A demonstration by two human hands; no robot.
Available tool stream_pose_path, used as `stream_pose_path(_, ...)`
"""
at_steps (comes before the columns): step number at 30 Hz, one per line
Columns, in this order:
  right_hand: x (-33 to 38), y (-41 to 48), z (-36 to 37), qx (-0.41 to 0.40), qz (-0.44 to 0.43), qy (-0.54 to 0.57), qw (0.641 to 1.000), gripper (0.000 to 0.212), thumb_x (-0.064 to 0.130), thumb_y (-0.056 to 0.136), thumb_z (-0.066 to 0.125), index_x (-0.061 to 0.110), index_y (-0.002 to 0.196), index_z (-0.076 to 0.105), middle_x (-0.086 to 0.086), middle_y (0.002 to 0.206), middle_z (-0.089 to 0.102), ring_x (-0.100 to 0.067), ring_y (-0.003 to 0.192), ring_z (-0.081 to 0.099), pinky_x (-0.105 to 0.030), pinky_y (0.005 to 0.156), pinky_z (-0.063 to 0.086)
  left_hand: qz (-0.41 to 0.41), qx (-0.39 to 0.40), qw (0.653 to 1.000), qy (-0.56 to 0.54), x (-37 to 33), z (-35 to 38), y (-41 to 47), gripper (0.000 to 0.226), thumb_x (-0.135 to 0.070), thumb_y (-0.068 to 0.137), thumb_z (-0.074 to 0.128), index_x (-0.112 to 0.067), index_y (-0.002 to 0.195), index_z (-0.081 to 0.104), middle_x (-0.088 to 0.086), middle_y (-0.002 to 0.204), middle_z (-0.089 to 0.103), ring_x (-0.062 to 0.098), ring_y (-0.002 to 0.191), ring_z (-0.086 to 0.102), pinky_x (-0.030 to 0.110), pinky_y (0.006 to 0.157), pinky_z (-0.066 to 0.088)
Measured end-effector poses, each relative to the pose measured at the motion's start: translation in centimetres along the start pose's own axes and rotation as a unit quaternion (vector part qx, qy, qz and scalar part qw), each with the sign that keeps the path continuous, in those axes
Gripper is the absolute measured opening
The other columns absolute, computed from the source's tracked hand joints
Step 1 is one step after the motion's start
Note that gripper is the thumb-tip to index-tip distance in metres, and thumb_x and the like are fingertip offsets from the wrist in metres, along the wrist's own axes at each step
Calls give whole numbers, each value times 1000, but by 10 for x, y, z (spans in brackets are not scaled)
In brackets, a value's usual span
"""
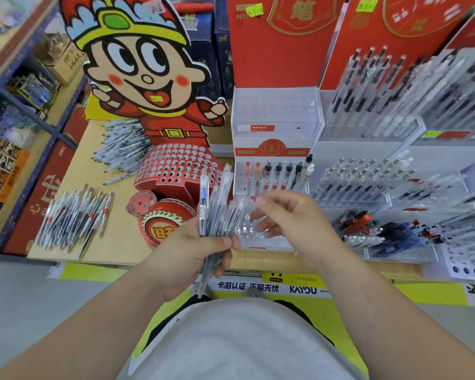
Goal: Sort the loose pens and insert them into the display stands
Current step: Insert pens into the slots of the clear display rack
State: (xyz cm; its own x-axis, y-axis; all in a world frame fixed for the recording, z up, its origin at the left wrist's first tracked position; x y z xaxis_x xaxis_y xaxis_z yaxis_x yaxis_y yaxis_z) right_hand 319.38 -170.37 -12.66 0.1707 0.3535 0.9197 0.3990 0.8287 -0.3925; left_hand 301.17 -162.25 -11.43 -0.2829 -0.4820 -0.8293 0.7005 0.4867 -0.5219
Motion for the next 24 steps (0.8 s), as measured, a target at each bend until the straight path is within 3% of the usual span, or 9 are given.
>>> stream_pose_path(4,10,-11,-7,34,-14,72,997,9,10,92,68,17,95,73,4,75,73,-12,68,68,-21,63,53,4,57,998,15,-6,17,6,22,-6,83,63,-3,105,61,12,87,65,21,62,56,31,52,46)
stream_pose_path(8,4,-18,-21,32,-27,79,996,12,9,91,69,10,102,73,4,76,71,-11,71,65,-22,64,51,-6,103,995,2,-7,26,10,22,-5,84,64,-5,106,62,14,89,66,22,61,57,30,48,47)
stream_pose_path(12,0,-24,-32,21,-29,93,995,7,9,90,69,12,95,72,2,76,71,-12,73,68,-22,63,52,-17,116,993,11,-7,31,15,24,-7,86,65,-8,110,66,15,95,69,24,66,63,30,49,50)
stream_pose_path(15,1,-24,-45,-3,-31,128,991,15,15,81,73,10,94,71,-4,81,74,-16,74,70,-22,60,52,-14,44,999,29,-7,31,20,27,-1,96,61,-11,121,62,12,96,73,24,71,66,30,50,49)
stream_pose_path(19,7,-24,-67,-65,-87,133,985,22,23,72,74,14,92,71,-3,83,74,-16,75,70,-22,63,54,-11,-57,997,60,1,18,25,21,2,98,56,-7,116,61,7,88,72,20,67,64,31,50,46)
stream_pose_path(24,-8,-17,-69,-139,-133,-75,979,18,11,84,78,26,92,72,7,85,74,-5,81,67,-17,72,53,-16,-98,991,88,15,4,19,18,2,98,57,0,117,56,-1,70,69,18,60,56,30,48,45)
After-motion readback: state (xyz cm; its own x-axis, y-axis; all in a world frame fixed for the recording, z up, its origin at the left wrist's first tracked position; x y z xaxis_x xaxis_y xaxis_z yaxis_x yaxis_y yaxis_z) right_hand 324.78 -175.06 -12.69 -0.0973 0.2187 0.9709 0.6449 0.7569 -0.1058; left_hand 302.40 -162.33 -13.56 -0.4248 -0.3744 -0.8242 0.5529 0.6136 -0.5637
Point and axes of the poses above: each hand's wrist, its own y-axis towards the middle knuckle, its own z-axis out of the palm, x = y × z, the point moved 2 cm from there along y, towards the middle knuckle
